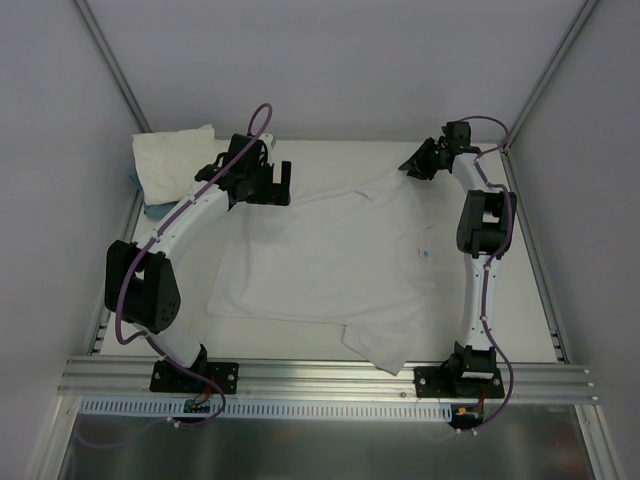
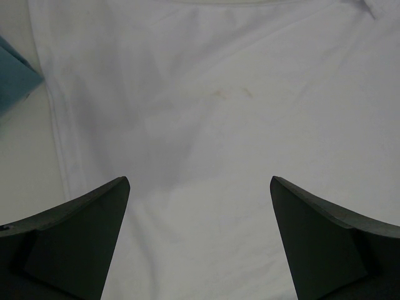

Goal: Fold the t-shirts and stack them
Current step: Grap the side of the flattened tshirt furthest away from the robot with both arms

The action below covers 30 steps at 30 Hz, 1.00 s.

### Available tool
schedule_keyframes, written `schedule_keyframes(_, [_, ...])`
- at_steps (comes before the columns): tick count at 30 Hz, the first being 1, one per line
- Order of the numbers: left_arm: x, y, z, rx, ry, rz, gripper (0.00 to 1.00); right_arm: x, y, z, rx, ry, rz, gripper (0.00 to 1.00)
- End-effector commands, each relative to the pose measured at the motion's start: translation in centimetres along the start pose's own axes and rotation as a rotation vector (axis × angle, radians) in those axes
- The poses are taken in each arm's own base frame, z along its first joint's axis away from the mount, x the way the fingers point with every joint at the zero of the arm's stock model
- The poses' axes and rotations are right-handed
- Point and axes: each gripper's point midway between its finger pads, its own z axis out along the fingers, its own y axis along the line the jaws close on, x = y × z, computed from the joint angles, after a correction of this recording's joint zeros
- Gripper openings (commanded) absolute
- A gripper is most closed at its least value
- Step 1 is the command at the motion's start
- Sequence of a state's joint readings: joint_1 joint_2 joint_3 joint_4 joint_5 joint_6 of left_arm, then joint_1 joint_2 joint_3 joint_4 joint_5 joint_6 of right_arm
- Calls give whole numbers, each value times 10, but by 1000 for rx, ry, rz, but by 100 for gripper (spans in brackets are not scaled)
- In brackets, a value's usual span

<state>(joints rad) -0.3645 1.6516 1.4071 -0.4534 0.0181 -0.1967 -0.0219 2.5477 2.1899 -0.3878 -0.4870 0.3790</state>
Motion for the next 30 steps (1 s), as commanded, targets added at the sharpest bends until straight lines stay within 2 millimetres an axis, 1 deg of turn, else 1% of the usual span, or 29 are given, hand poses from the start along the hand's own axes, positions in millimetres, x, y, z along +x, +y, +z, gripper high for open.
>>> schedule_keyframes(1, [-9, 2, -4, 0, -27, 1, 99, -19, 26, -18, -48, -46, -45, 31])
schedule_keyframes(8, [-11, 1, -3, 5, -27, -1, 99, -21, 24, -20, -48, -49, -45, 32])
schedule_keyframes(17, [-11, -1, -1, 11, -24, -4, 99, -27, 26, -26, -49, -62, -49, 32])
schedule_keyframes(28, [-11, -1, -1, 14, -27, -4, 98, -30, 28, -29, -52, -72, -48, 31])
schedule_keyframes(30, [-11, -1, -1, 14, -25, -4, 99, -30, 28, -29, -50, -70, -47, 30])
